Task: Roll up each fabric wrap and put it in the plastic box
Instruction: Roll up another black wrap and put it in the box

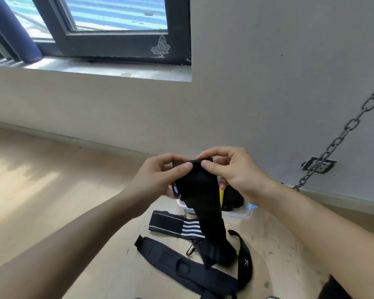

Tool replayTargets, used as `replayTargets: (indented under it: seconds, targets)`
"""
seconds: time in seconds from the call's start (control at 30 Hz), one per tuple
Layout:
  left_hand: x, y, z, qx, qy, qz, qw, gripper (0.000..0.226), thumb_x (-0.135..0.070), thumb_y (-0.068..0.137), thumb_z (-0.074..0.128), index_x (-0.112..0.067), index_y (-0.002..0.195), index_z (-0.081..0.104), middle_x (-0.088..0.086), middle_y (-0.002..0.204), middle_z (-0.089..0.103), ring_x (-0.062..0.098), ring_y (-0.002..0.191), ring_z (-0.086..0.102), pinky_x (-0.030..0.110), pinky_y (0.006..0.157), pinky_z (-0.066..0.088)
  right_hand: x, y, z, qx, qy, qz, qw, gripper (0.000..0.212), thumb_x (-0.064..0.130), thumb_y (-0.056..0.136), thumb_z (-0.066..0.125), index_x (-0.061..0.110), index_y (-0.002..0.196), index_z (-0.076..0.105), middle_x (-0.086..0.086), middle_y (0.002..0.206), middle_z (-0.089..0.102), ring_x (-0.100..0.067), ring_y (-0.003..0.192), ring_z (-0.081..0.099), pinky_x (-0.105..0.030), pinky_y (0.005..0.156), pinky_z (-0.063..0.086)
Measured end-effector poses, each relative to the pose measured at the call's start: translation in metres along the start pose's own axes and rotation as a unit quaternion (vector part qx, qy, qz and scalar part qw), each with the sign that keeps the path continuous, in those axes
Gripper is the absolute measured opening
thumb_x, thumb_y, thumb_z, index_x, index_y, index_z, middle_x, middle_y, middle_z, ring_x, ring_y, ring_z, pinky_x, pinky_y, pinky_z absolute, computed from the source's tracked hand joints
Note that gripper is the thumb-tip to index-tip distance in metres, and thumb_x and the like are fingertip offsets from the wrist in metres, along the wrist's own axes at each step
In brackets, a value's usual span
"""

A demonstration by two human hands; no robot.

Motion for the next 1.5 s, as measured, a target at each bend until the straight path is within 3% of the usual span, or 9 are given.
replayTargets:
  seconds: [0.2,0.37,0.6,0.83,0.97,1.17,1.3,1.37,1.5]
  targets:
    - [0.014,0.008,-0.008,-0.004,0.002,-0.005,1.000,0.015,-0.012,0.094,0.070,-0.010,0.109,0.073,0.012,0.088,0.073,0.014,0.068,0.068,0.026,0.055,0.053,-0.015,0.002,0.010,0.026,-0.008,0.017,0.999,0.017,-0.001,0.093,0.066,0.014,0.098,0.073,-0.015,0.078,0.064,-0.011,0.052,0.054,-0.025,0.051,0.048]
    - [0.021,0.011,-0.018,-0.042,0.045,0.024,0.998,0.017,-0.004,0.093,0.072,-0.013,0.106,0.071,0.007,0.085,0.073,0.005,0.060,0.064,0.020,0.052,0.049,-0.021,0.009,0.018,0.030,0.014,0.040,0.999,0.021,0.008,0.094,0.069,0.014,0.114,0.066,-0.020,0.091,0.070,-0.023,0.077,0.070,-0.028,0.053,0.054]
    - [0.022,0.008,-0.019,-0.063,0.081,0.066,0.993,0.017,0.000,0.096,0.066,-0.012,0.108,0.067,0.014,0.088,0.070,0.007,0.059,0.062,0.022,0.048,0.049,-0.026,0.018,0.026,0.021,0.009,0.045,0.999,0.020,0.023,0.098,0.063,0.007,0.109,0.070,-0.028,0.097,0.069,-0.028,0.072,0.064,-0.024,0.041,0.046]
    - [0.026,0.007,-0.014,-0.033,0.021,0.000,0.999,0.019,-0.025,0.097,0.068,-0.012,0.112,0.070,0.010,0.094,0.072,0.008,0.073,0.070,0.024,0.053,0.054,-0.024,0.016,0.020,0.029,0.038,0.027,0.998,0.009,0.007,0.096,0.065,0.011,0.102,0.071,-0.020,0.089,0.065,-0.034,0.071,0.048,-0.022,0.045,0.045]
    - [0.029,0.009,-0.011,-0.012,0.006,-0.025,1.000,0.027,-0.034,0.099,0.064,-0.010,0.108,0.072,0.011,0.094,0.070,0.012,0.078,0.070,0.027,0.061,0.058,-0.018,0.011,0.016,0.028,0.007,-0.001,1.000,0.013,0.000,0.095,0.064,0.010,0.099,0.070,-0.012,0.080,0.064,-0.011,0.051,0.054,-0.020,0.047,0.045]
    - [0.028,0.011,-0.011,-0.032,0.004,-0.015,0.999,0.015,-0.012,0.094,0.072,-0.013,0.109,0.071,0.014,0.099,0.072,0.018,0.085,0.073,0.026,0.062,0.057,-0.020,0.012,0.015,0.031,0.005,-0.007,0.999,0.020,-0.007,0.089,0.068,0.012,0.095,0.069,-0.009,0.086,0.065,-0.013,0.072,0.063,-0.023,0.055,0.055]
    - [0.027,0.011,-0.009,-0.040,-0.006,-0.001,0.999,0.021,-0.001,0.091,0.073,-0.009,0.109,0.069,0.011,0.097,0.072,0.018,0.080,0.069,0.025,0.061,0.056,-0.020,0.013,0.014,0.026,0.019,0.030,0.999,0.021,0.015,0.093,0.070,0.012,0.113,0.064,-0.013,0.095,0.070,-0.017,0.084,0.069,-0.029,0.055,0.057]
    - [0.027,0.011,-0.010,-0.044,-0.005,0.012,0.999,0.021,0.003,0.090,0.072,-0.011,0.105,0.069,0.010,0.096,0.071,0.016,0.077,0.068,0.025,0.061,0.056,-0.021,0.013,0.015,0.023,0.004,0.037,0.999,0.019,0.022,0.095,0.067,0.009,0.109,0.067,-0.014,0.094,0.071,-0.018,0.085,0.070,-0.031,0.055,0.059]
    - [0.024,0.011,-0.011,-0.054,0.007,0.030,0.998,0.025,0.005,0.088,0.073,-0.016,0.101,0.069,0.005,0.092,0.072,0.015,0.077,0.068,0.024,0.061,0.056,-0.019,0.011,0.015,0.020,-0.012,0.008,1.000,0.009,0.012,0.095,0.067,0.009,0.103,0.070,-0.025,0.098,0.071,-0.025,0.084,0.069,-0.029,0.055,0.059]
Point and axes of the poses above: each hand's wrist, its own y-axis towards the middle knuckle, its own z-axis out of the palm, x = y × z, the point moved 5 cm from there along y, towards the middle knuckle
